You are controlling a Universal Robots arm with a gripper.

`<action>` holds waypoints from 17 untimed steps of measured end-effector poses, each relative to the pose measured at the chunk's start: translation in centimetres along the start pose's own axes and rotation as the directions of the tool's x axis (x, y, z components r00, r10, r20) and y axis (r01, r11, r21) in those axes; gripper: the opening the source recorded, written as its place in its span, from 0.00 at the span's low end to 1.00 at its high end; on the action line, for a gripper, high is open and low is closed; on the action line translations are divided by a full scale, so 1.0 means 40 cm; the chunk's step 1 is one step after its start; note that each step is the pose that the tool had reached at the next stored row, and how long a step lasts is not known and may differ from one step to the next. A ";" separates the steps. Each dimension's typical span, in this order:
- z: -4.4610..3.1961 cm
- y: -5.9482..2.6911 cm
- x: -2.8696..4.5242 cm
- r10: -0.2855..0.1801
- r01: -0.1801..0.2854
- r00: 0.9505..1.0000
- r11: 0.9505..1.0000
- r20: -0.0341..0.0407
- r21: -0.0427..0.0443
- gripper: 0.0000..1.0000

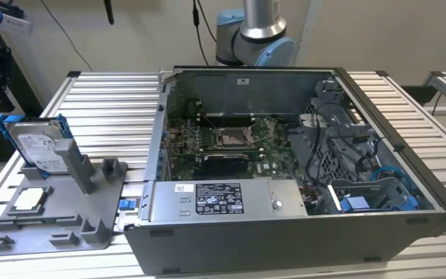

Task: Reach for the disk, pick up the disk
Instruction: 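Pick up the disk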

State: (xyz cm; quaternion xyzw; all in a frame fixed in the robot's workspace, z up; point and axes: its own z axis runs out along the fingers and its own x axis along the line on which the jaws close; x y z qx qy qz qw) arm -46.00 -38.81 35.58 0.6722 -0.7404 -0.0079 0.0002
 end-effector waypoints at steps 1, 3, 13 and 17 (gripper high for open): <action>0.001 0.000 0.000 -0.015 0.015 1.000 1.000 0.000 0.002 0.00; 0.004 0.000 0.000 -0.038 0.038 0.999 0.999 0.001 0.004 0.00; 0.004 0.000 0.000 -0.042 0.042 0.999 0.999 0.001 0.004 0.00; 0.005 0.000 -0.004 -0.042 0.042 0.999 0.999 0.001 0.004 0.00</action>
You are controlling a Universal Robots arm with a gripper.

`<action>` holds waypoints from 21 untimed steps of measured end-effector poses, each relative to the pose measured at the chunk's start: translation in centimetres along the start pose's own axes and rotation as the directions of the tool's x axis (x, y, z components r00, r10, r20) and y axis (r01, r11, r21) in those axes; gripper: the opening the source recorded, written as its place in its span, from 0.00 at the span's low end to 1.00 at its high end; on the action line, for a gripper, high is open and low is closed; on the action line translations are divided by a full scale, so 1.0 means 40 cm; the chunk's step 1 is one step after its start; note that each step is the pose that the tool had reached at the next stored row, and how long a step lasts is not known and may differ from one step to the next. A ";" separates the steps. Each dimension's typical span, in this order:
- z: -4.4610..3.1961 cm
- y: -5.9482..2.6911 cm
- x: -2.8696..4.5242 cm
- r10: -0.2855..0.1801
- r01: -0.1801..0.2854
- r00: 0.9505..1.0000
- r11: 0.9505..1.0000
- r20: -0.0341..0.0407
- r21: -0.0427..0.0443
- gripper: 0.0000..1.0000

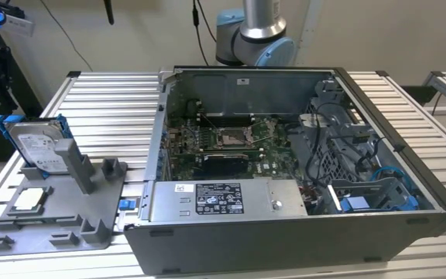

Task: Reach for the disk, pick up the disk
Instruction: 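Pick up the disk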

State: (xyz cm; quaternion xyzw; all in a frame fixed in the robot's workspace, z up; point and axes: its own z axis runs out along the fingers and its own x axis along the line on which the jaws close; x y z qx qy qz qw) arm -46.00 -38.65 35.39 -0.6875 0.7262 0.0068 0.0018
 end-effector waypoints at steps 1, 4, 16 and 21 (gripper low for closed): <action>0.000 0.000 -0.002 0.000 0.000 1.000 1.000 0.000 0.000 0.00; 0.007 0.000 -0.007 0.000 0.000 1.000 1.000 0.000 0.001 0.00; 0.035 0.001 -0.016 -0.010 0.010 1.000 1.000 0.002 0.007 0.00; 0.035 0.001 -0.016 -0.010 0.010 1.000 1.000 0.002 0.008 0.00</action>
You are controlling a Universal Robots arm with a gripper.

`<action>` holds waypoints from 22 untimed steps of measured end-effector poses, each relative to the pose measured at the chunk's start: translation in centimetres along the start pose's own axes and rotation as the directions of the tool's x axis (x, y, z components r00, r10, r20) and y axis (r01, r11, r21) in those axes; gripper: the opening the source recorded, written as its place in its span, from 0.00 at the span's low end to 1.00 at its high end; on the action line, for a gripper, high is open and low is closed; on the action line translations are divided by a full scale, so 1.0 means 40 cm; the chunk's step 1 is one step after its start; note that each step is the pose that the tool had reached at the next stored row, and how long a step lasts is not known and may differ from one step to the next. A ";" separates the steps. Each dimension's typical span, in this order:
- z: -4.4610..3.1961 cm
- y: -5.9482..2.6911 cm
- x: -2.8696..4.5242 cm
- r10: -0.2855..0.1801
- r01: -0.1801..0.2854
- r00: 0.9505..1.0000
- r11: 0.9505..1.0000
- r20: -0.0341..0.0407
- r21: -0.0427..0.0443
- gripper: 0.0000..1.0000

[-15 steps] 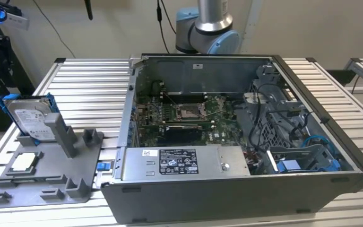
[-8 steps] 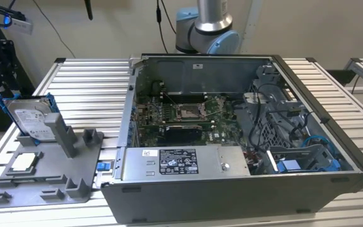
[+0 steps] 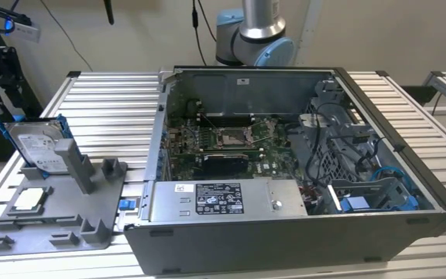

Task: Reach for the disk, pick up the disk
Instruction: 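Pick up the disk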

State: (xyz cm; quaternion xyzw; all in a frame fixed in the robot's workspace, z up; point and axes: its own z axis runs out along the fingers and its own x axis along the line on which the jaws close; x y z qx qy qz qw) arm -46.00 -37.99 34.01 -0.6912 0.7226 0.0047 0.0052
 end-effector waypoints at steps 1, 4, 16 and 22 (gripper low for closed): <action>0.000 0.000 0.000 0.000 0.000 1.000 1.000 0.000 0.000 0.00; 0.000 0.000 0.000 0.000 0.000 1.000 1.000 0.000 0.000 0.00; 0.020 0.000 0.000 -0.001 0.001 1.000 1.000 0.000 -0.002 0.00; 0.035 -0.001 0.000 0.000 0.000 1.000 1.000 -0.003 -0.025 0.00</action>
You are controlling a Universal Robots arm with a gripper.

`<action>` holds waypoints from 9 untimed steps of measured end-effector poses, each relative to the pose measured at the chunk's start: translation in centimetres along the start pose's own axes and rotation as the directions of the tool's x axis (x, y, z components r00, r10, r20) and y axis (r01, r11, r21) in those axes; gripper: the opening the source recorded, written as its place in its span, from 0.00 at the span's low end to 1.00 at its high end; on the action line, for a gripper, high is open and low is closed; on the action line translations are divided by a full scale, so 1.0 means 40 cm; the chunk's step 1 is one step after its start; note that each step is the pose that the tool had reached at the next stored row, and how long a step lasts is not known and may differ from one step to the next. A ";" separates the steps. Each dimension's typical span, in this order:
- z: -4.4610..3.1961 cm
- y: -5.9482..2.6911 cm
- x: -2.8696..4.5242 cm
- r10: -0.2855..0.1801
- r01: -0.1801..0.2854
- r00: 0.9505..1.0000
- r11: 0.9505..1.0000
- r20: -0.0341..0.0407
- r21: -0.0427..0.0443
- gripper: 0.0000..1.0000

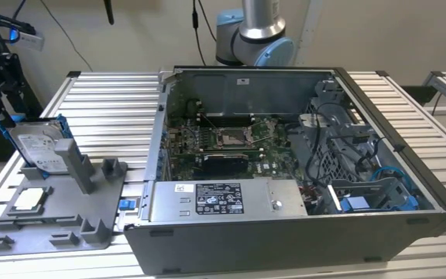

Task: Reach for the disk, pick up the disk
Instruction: 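Pick up the disk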

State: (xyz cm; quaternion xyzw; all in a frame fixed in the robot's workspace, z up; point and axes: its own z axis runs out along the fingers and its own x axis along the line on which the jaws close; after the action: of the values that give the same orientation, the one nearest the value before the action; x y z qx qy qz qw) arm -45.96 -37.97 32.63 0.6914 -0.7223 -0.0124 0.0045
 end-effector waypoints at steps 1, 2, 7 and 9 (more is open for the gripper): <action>0.005 0.000 0.000 0.000 0.000 1.000 1.000 0.000 0.000 0.00; 0.009 0.000 0.000 -0.001 0.001 1.000 1.000 0.000 0.000 1.00; 0.021 -0.002 0.000 -0.007 0.007 1.000 1.000 0.000 0.000 1.00; 0.027 -0.003 0.000 -0.008 0.008 1.000 1.000 0.000 0.000 1.00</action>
State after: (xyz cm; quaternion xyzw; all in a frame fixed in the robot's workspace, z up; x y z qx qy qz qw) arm -45.88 -37.97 31.55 0.6944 -0.7195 -0.0124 0.0046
